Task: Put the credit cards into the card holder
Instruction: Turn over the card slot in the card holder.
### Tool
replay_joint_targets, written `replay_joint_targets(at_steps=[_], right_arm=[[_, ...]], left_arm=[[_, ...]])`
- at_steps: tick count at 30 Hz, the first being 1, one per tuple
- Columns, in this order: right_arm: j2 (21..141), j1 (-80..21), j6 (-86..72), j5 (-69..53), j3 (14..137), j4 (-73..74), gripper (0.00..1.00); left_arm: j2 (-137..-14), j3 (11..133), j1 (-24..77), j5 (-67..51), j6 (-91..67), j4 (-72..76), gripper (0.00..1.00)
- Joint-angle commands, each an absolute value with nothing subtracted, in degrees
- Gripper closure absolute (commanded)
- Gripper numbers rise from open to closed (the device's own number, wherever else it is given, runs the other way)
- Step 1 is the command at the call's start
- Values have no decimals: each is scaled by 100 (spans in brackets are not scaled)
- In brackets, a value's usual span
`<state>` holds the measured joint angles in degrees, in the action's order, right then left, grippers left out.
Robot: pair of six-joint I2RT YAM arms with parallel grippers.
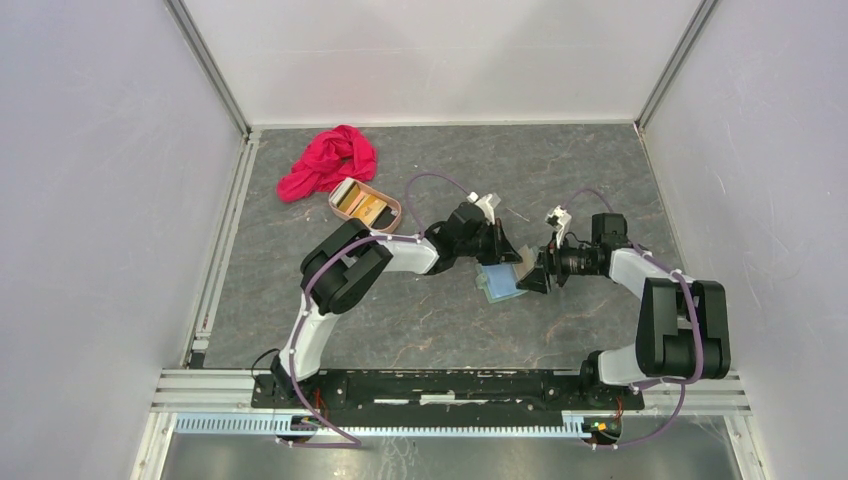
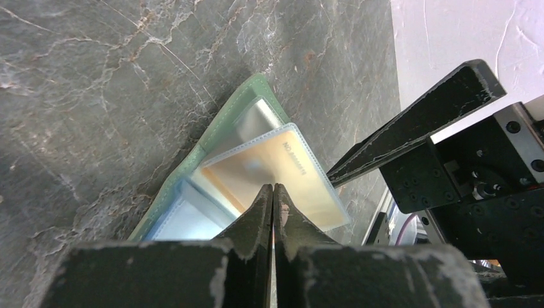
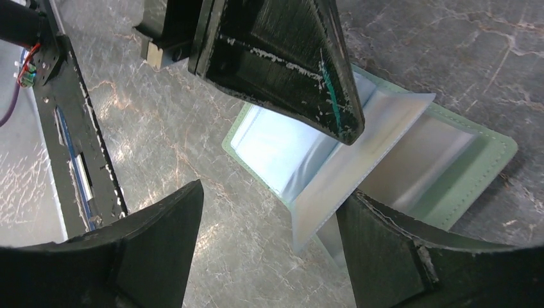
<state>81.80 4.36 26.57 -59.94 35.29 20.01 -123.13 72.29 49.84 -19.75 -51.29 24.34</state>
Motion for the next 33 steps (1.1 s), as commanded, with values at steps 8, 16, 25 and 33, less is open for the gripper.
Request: replay_joint_targets(at_steps=[8,16,25,33], right_arm=[[8345,591,1921,-5600,3660,1444,40],[8444,763,1697,-5171,3606,1307,72],[8097,808,2004,-4371,3590,1410,80],[6696,804,2461,-3464,3380,1032,50]], left_arm=[[-12260,7466,5054,-1952,-4825,2404,94],[-11475,6969,5027,-1347,-4336,2205,89],[-10201,5542,5042,-941,-3924,2847,87],[-8732,4323,5071,-328,-3442,2939,85]])
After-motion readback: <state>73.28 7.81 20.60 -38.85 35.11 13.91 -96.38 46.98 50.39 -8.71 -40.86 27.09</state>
